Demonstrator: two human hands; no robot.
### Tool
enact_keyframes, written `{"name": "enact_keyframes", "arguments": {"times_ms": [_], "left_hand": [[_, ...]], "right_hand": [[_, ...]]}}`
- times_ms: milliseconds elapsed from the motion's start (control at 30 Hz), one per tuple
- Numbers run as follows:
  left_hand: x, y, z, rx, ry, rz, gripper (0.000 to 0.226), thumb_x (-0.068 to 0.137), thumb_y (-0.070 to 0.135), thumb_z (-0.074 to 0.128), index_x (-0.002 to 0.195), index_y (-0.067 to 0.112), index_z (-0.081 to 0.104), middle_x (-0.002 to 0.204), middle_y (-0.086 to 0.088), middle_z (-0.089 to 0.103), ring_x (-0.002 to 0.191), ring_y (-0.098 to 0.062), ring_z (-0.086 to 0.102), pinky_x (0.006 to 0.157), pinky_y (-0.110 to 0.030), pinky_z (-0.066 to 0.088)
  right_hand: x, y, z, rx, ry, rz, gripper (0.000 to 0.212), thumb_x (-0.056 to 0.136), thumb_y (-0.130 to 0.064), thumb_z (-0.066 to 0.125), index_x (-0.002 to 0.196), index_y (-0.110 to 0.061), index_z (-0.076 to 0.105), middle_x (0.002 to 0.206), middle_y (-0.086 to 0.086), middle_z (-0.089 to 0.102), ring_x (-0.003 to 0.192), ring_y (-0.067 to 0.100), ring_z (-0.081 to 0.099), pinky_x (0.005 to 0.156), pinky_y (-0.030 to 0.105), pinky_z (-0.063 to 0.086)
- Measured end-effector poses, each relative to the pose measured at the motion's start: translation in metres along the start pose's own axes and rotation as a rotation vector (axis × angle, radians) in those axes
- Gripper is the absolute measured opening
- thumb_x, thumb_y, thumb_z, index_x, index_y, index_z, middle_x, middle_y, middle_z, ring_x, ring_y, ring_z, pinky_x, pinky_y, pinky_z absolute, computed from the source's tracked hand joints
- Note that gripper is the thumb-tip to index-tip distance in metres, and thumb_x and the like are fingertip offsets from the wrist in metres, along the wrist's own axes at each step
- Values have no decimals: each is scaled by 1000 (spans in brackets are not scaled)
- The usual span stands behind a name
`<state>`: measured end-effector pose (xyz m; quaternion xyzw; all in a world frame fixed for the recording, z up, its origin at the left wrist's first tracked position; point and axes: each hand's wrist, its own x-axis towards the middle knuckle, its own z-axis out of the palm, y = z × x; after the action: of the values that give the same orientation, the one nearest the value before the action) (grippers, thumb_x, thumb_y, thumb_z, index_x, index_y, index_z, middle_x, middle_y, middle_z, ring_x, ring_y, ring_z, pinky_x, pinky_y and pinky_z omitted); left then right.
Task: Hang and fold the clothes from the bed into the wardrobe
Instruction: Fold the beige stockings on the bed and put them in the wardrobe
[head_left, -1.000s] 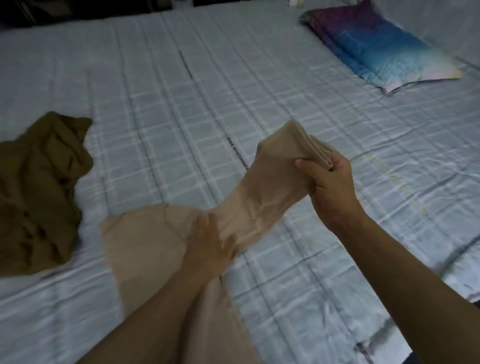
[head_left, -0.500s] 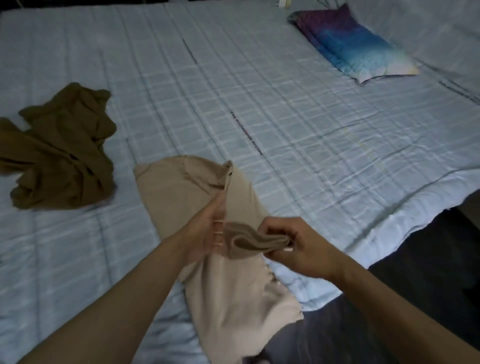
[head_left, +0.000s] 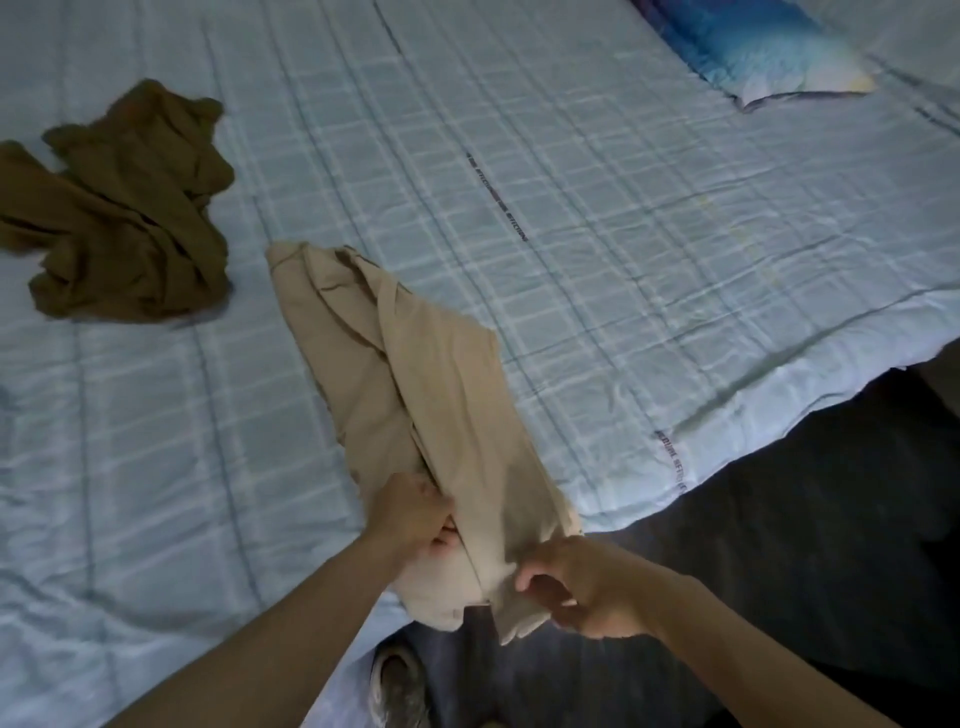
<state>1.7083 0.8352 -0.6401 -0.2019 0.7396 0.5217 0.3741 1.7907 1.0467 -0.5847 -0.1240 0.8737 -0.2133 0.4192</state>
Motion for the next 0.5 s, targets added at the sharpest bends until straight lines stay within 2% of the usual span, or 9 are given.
{"name": "enact_keyframes", "arguments": {"times_ms": [67, 133, 233, 300, 400, 500], "left_hand": [[-7, 2, -5, 25, 67, 21, 27, 87, 2, 61, 63, 9, 51, 54, -12, 65, 50, -27, 64, 47, -31, 48], [-13, 10, -13, 88, 146, 85, 20, 85, 4, 59, 66, 6, 55, 57, -15, 68, 48, -26, 64, 43, -28, 46], [-17, 27, -30, 187, 286, 205, 19, 83, 11, 57, 65, 6, 59, 61, -14, 70, 50, -23, 67, 49, -32, 51], [-13, 41, -44, 202, 352, 253, 22, 81, 16, 56, 62, 6, 56, 64, -13, 70, 55, -23, 68, 55, -35, 54], [5, 63, -70, 156, 443, 307, 23, 80, 20, 59, 61, 7, 56, 63, -11, 68, 65, -28, 68, 63, -43, 56], [35, 81, -98, 151, 493, 292, 20, 83, 24, 59, 68, 11, 63, 67, -2, 69, 69, -21, 67, 67, -39, 56]], "right_hand": [[0, 6, 5, 33, -14, 38, 42, 90, -36, 66, 129, -39, 52, 136, -12, 50, 123, 10, 48, 106, 27, 39], [3, 7, 4, 96, 109, 15, 33, 92, -39, 64, 124, -36, 58, 129, -14, 57, 118, 2, 50, 102, 23, 41], [16, 1, -9, 160, 398, -65, 19, 93, -31, 63, 112, -29, 67, 110, -16, 67, 100, -2, 58, 91, 22, 47], [30, -6, -26, 204, 527, -109, 15, 94, -25, 62, 107, -26, 70, 99, -18, 68, 93, -1, 62, 82, 18, 49], [59, -19, -57, 309, 666, -144, 15, 95, -16, 60, 105, -21, 70, 95, -15, 70, 91, -3, 65, 74, 13, 51], [100, -32, -92, 369, 758, -148, 18, 94, -8, 59, 104, -18, 70, 97, -12, 71, 91, -1, 65, 71, 12, 49]]}}
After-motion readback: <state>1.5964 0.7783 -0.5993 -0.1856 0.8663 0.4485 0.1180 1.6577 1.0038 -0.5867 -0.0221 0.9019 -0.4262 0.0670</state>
